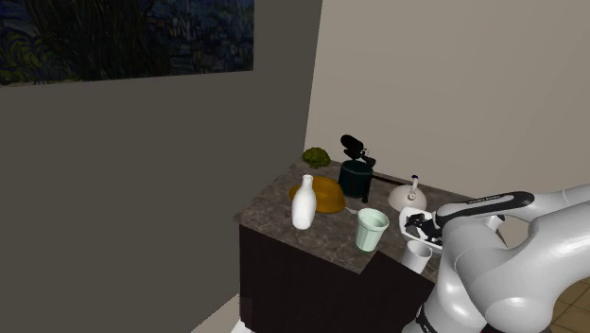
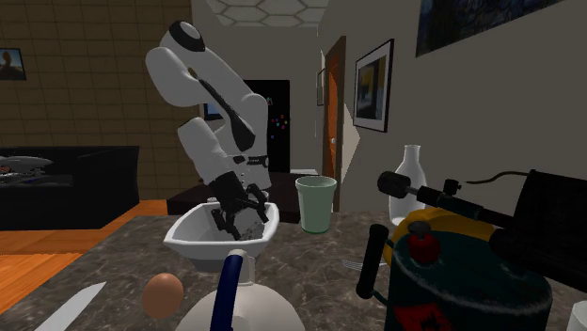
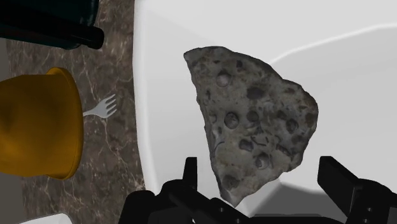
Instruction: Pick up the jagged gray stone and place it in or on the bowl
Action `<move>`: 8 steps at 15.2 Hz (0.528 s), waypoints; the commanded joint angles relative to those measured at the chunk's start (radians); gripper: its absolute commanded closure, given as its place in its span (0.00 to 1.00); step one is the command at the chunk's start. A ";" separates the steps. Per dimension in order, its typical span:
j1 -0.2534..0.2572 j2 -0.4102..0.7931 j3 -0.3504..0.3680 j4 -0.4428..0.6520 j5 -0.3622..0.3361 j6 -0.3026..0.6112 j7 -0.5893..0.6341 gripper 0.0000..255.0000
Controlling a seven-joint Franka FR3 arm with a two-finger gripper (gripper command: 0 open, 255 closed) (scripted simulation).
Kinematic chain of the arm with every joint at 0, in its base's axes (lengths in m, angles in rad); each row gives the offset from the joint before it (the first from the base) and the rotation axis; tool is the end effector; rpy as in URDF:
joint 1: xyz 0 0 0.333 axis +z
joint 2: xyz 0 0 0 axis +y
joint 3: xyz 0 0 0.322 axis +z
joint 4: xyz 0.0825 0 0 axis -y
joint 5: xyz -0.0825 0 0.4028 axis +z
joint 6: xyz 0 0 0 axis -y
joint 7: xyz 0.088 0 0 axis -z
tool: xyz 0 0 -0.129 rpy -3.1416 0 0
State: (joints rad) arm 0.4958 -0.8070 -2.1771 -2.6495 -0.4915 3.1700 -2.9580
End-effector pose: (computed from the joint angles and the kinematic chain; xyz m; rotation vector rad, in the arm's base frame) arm 0.0972 -0.4206 0.1160 1.7783 1.8200 0.4219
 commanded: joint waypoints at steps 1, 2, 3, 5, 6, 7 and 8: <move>0.000 0.000 0.000 0.000 0.000 0.000 0.000 0.00; 0.000 0.000 0.000 0.000 0.000 0.000 0.000 1.00; 0.000 0.000 0.000 0.000 0.000 0.000 0.000 1.00; 0.000 0.000 0.000 0.000 0.000 0.000 0.000 1.00; 0.001 0.000 0.000 0.000 0.000 0.000 0.000 1.00; 0.001 0.000 0.000 0.000 0.000 0.000 0.000 1.00; 0.000 0.000 0.000 0.000 0.000 0.000 0.000 1.00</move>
State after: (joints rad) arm 0.4958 -0.8068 -2.1773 -2.6492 -0.4913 3.1700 -2.9578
